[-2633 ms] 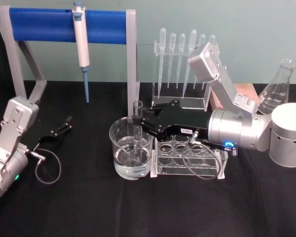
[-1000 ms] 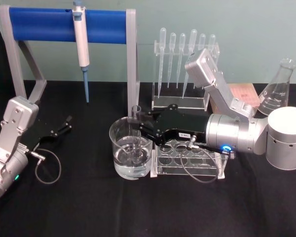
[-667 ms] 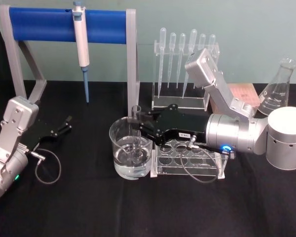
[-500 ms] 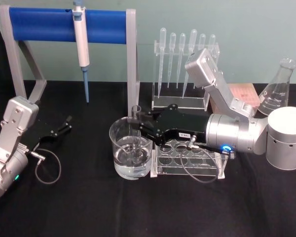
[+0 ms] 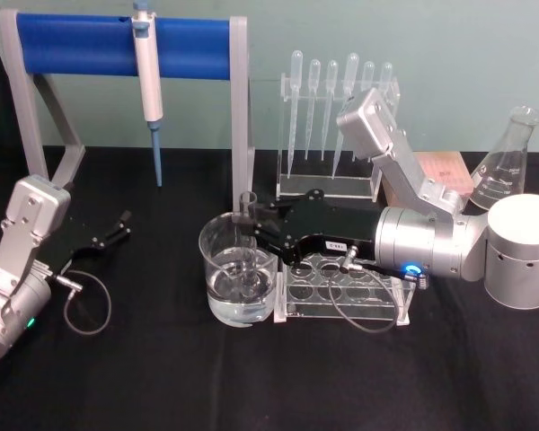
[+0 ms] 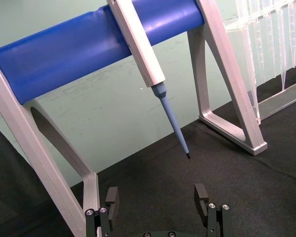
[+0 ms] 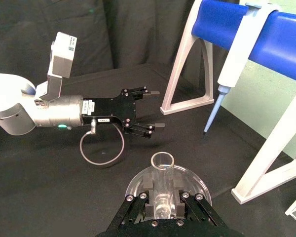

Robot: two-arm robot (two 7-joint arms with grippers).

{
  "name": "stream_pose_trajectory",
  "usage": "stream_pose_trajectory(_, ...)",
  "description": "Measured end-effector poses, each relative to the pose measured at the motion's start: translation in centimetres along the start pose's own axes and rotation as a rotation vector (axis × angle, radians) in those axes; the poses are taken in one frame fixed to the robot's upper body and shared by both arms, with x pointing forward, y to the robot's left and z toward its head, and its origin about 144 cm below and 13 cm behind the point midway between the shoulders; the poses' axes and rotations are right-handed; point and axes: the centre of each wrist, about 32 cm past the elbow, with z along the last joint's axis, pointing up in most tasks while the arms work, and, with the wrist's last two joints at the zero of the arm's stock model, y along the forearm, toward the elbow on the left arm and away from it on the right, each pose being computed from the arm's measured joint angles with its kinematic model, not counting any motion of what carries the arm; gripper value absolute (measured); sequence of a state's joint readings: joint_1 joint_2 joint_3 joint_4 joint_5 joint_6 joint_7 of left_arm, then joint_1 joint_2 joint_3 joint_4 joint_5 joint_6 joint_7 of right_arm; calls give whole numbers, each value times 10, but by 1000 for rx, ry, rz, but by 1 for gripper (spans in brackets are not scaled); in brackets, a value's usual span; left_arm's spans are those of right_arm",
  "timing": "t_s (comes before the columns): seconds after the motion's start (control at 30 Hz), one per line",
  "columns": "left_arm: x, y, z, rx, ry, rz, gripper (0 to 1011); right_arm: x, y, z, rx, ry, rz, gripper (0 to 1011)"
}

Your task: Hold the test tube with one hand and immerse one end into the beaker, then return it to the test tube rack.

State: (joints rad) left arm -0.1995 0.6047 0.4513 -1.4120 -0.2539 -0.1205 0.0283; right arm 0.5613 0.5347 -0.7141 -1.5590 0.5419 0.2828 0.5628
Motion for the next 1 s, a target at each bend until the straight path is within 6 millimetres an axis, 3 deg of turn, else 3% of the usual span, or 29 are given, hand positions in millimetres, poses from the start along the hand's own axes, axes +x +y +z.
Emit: stream_pose_trajectory(1.0, 0, 0, 0, 0, 0, 0, 1000, 0, 0, 0, 0, 0, 0, 221)
